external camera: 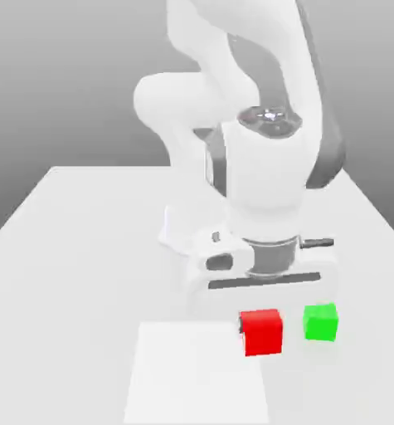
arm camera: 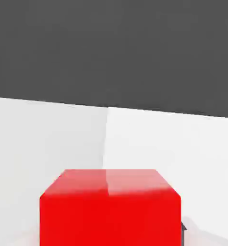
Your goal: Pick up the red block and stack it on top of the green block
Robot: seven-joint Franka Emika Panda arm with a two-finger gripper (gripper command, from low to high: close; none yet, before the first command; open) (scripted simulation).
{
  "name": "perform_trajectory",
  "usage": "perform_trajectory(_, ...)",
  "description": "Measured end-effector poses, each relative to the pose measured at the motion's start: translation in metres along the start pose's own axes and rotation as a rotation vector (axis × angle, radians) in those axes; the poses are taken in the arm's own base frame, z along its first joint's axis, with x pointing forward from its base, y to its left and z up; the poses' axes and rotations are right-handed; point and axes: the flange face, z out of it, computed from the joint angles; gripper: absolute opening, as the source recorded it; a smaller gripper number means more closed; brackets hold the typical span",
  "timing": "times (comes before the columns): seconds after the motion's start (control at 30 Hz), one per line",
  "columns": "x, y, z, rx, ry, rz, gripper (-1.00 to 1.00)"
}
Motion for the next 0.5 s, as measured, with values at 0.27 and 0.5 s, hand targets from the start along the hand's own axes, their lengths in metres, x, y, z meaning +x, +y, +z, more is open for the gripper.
perform_trajectory(0.27, -0.096, -0.024, 0.02, -0.027, 0.012, -0.425, -1.0)
perform_trajectory(0.5, -0.097, -0.022, 0.056, -0.027, 0.011, -0.431, 1.0)
